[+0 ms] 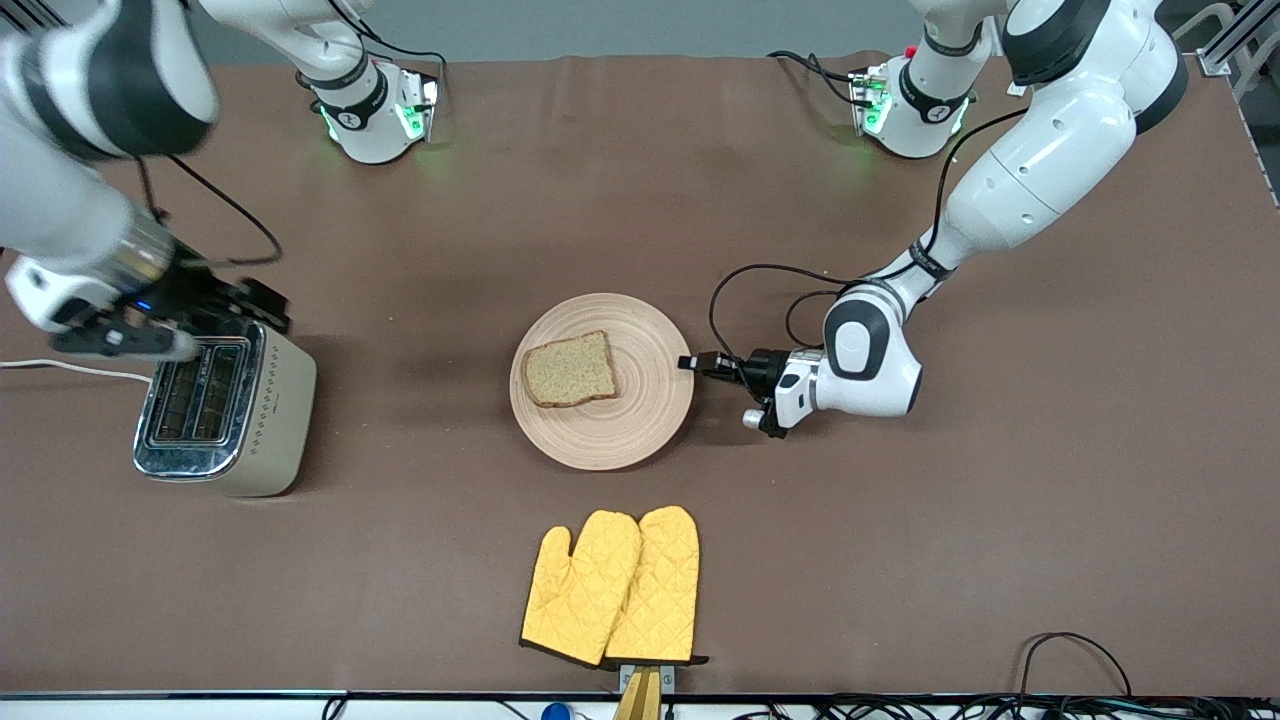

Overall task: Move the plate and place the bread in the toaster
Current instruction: 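Reach the right gripper to the bread while the left gripper draws back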

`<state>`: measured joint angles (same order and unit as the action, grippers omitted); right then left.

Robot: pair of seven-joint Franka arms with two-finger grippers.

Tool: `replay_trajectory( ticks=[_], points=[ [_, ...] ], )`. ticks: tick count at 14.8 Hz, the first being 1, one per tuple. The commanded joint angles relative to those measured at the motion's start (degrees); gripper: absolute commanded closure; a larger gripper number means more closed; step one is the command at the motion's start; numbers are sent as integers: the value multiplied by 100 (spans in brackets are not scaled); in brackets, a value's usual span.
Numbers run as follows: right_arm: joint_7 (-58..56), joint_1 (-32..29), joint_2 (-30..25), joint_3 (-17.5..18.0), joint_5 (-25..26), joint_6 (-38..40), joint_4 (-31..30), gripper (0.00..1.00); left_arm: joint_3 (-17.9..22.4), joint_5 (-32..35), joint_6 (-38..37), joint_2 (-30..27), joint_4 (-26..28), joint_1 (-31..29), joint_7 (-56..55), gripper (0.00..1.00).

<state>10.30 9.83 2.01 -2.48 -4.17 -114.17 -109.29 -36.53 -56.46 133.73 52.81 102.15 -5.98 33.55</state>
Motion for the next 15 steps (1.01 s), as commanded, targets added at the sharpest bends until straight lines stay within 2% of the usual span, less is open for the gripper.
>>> replay_trajectory(
  ticks=[1, 2, 3, 4, 5, 6, 9, 11, 15],
  points=[
    [648, 581, 395, -51, -84, -1043, -400, 0, -56, -199, 13, -52, -2, 26, 169, 97],
    [658, 625, 606, -51, -84, -1272, -418, 0, -56, -207, 22, -52, -11, 53, 143, 93],
    [684, 782, 808, -42, -84, -1631, -487, 1, -47, -199, 39, -52, -11, 53, 134, 80],
    [815, 975, 967, -51, -93, -1956, -575, 1, -38, -199, 40, -52, -11, 53, 117, 56],
    [1086, 1056, 1107, -42, -136, -2212, -585, 3, 5, -199, 40, -52, -11, 44, 99, 15],
    [1210, 1117, 1265, -24, -215, -2406, -567, 3, 40, -199, 31, -69, -3, 1, 81, 0],
    [1203, 1310, 1547, -15, -1013, -2837, -558, 3, 85, -155, 22, -270, -11, -306, -137, 0],
    [1264, 1618, 1575, -24, -1042, -2865, -628, 10, 85, -155, 22, -603, 6, -683, -462, 0],
    [1273, 2005, 1899, -42, -1051, -3215, -856, 14, 102, 195, -31, -1596, 138, -1360, -1271, 0]
  ],
)
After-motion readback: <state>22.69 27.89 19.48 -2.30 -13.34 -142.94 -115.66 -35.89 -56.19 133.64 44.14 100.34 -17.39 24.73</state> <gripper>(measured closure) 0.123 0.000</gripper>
